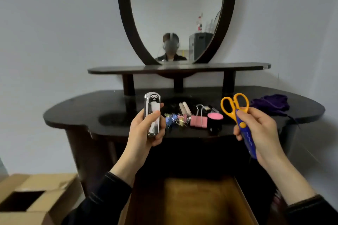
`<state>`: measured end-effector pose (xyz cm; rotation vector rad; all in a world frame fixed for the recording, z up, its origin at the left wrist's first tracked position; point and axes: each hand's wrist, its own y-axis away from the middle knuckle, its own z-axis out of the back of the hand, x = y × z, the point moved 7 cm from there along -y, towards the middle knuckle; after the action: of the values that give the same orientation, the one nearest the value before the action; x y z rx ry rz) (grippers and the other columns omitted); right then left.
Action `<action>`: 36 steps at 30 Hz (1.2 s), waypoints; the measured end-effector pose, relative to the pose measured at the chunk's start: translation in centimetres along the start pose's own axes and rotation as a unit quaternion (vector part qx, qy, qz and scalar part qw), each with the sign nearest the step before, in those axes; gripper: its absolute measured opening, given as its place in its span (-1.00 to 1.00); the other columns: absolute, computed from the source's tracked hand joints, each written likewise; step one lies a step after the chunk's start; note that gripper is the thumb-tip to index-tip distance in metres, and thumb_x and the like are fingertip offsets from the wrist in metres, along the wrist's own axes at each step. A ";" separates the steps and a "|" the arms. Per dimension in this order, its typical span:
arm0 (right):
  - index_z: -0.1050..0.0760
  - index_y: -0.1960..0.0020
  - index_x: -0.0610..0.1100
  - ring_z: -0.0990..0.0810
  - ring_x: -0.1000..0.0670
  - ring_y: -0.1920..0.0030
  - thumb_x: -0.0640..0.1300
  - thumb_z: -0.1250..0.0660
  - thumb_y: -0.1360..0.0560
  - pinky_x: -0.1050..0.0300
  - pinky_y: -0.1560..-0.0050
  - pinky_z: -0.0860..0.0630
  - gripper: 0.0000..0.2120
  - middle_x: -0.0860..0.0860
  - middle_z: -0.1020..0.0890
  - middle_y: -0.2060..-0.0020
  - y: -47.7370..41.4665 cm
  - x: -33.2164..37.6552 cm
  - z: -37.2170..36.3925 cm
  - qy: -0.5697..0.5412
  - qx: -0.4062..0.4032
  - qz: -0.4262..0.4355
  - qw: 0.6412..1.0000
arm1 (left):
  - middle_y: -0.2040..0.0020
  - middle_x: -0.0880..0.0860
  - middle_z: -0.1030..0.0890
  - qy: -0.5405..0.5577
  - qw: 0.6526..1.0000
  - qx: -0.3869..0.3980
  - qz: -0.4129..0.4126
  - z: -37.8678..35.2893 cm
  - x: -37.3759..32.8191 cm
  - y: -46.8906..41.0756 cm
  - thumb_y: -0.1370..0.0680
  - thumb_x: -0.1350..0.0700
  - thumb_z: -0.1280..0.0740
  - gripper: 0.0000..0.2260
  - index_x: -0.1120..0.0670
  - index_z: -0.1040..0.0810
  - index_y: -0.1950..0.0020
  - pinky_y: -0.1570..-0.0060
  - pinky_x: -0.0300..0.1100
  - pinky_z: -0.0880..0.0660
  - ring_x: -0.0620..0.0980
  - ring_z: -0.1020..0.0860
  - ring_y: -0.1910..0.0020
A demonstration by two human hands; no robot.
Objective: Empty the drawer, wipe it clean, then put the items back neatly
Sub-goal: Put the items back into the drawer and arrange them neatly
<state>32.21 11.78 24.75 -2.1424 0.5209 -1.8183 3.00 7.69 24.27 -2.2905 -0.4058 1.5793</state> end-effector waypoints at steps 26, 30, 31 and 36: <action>-0.57 -0.05 -0.24 -0.66 -0.04 0.22 -0.23 -0.33 -0.59 0.14 0.31 -0.53 -0.91 -0.18 -0.70 0.11 13.5 -25.2 2.3 0.128 0.090 -0.364 0.918 | 0.02 0.21 -0.71 -0.013 0.912 0.073 0.403 0.8 30.5 15.1 -0.48 0.08 -0.50 -0.69 0.18 -0.54 -0.13 0.48 -0.30 -0.46 0.08 -0.66 0.23; -0.58 -0.14 -0.13 -0.65 -0.05 0.22 -0.09 -0.34 -0.61 0.15 0.31 -0.55 -0.84 -0.15 -0.70 0.09 12.9 -24.8 2.6 0.113 0.093 -0.333 0.931 | 0.02 0.23 -0.70 -0.013 0.914 0.073 0.398 0.8 30.3 14.5 -0.48 0.10 -0.51 -0.69 0.22 -0.54 -0.12 0.52 -0.30 -0.47 0.07 -0.65 0.29; -0.58 -0.16 -0.09 -0.66 -0.03 0.23 -0.09 -0.34 -0.61 0.15 0.31 -0.57 -0.84 -0.12 -0.70 0.11 12.8 -24.8 2.8 0.125 0.089 -0.318 0.935 | 0.02 0.22 -0.71 -0.022 0.914 0.086 0.395 0.7 30.2 14.5 -0.49 0.09 -0.50 -0.68 0.23 -0.54 -0.13 0.51 -0.30 -0.47 0.07 -0.66 0.28; -0.54 -0.15 -0.06 -0.64 -0.01 0.32 -0.22 -0.31 -0.63 0.20 0.34 -0.55 -0.87 -0.12 -0.69 0.15 11.8 -25.6 2.7 0.245 0.152 -0.245 0.926 | 0.02 0.07 -0.71 -0.135 0.888 0.098 0.428 0.5 31.3 15.8 -0.53 0.14 -0.45 -0.74 0.18 -0.53 -0.16 0.48 -0.26 -0.47 0.02 -0.68 0.19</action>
<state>30.17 12.61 -3.52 -1.6974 -0.2323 -2.5259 14.10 6.29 -8.98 -2.1930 0.8000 2.1956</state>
